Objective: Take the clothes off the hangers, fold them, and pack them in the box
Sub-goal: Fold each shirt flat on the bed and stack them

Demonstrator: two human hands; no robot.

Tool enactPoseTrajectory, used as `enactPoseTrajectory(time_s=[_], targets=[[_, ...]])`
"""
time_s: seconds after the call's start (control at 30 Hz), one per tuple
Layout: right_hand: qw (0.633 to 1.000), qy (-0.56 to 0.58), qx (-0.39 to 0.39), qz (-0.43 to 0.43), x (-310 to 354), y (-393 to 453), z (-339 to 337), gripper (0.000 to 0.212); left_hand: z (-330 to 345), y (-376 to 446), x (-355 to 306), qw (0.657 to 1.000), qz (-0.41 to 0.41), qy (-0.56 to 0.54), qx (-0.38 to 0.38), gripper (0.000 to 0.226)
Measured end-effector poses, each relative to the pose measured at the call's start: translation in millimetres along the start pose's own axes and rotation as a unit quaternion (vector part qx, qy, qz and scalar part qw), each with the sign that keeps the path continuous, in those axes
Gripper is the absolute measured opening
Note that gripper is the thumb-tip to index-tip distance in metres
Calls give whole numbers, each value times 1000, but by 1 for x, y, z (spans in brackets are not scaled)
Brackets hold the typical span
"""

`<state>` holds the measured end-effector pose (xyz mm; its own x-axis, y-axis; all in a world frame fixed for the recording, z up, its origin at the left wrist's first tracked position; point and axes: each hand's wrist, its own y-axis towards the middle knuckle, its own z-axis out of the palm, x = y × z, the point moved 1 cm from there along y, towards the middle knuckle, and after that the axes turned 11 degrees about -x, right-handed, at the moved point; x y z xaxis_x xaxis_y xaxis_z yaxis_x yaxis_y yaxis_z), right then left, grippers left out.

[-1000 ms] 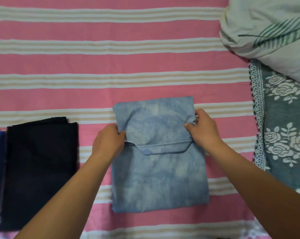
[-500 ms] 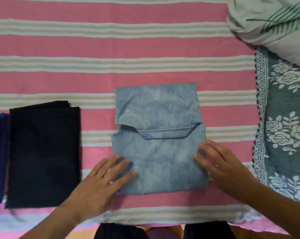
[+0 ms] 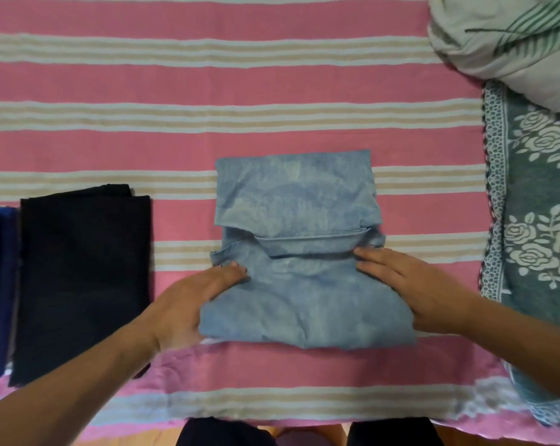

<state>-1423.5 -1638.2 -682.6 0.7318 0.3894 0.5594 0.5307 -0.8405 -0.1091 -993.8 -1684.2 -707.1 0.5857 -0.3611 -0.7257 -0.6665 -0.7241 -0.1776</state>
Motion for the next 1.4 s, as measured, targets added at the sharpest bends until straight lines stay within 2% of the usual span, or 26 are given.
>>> enactPoseTrajectory(time_s=[0.03, 0.1, 0.17, 0.23, 0.27, 0.33, 0.4, 0.47, 0.53, 0.57, 0.6, 0.63, 0.67, 0.7, 0.8, 0.93, 1.03, 1.1, 1.17, 1.23, 1.3, 1.33, 1.4], targets=[[995, 66, -45, 54, 2, 3, -11, 70, -11, 6, -9, 996, -60, -53, -46, 47], [952, 163, -189, 177, 3, 21, -29, 52, -30, 32, -26, 965, -150, -99, -190, 18], [885, 204, -297, 295, 0, 55, -36, 37, -46, 69, -38, 937, -162, -47, -304, 27], [824, 259, -342, 371, -6, 91, -34, 19, -55, 110, -42, 912, -209, -49, -351, 33], [797, 293, -352, 393, -10, 107, -32, 13, -57, 127, -40, 893, -257, -105, -353, 35], [761, 343, -337, 436, -19, 129, -26, 14, -53, 150, -30, 852, -352, -205, -328, 33], [764, 341, -319, 446, -21, 136, -26, 16, -49, 155, -23, 840, -377, -242, -307, 24], [795, 284, -326, 426, -20, 127, -31, 18, -51, 145, -24, 854, -342, -246, -305, 18], [824, 261, -316, 391, -14, 111, -37, 23, -50, 126, -25, 865, -297, -280, -291, 28], [841, 275, -290, 365, -8, 105, -39, 28, -48, 117, -24, 866, -279, -309, -277, 37], [860, 275, -258, 344, -7, 101, -39, 43, -46, 111, -23, 866, -270, -332, -259, 42], [879, 255, -224, 335, -8, 100, -39, 61, -45, 108, -21, 869, -270, -341, -236, 43], [894, 228, -201, 329, -11, 102, -39, 68, -44, 108, -19, 872, -280, -335, -220, 40], [902, 204, -188, 331, -17, 106, -37, 61, -44, 111, -17, 875, -298, -317, -214, 36], [891, 151, -221, 368, -25, 122, -31, 33, -44, 122, -15, 870, -359, -250, -229, 30], [836, 175, -302, 424, -17, 128, -12, 30, -41, 115, -20, 840, -386, -302, -233, 34], [797, 193, -325, 470, -20, 129, 0, 32, -31, 103, -17, 860, -374, -227, -262, 36], [794, 175, -325, 483, -23, 135, 2, 36, -27, 103, -20, 858, -370, -159, -320, 38], [801, 156, -304, 491, -27, 143, -1, 39, -26, 112, -24, 841, -378, -112, -370, 39], [810, 132, -276, 500, -32, 150, -4, 43, -29, 126, -22, 826, -418, -74, -371, 39], [815, 107, -254, 510, -36, 155, -8, 46, -35, 136, -20, 793, -474, -55, -378, 31], [814, 103, -247, 515, -36, 157, -9, 47, -39, 138, -23, 771, -480, -44, -416, 26], [810, 102, -241, 524, -36, 159, -10, 48, -48, 136, -38, 751, -413, -6, -515, 22]])
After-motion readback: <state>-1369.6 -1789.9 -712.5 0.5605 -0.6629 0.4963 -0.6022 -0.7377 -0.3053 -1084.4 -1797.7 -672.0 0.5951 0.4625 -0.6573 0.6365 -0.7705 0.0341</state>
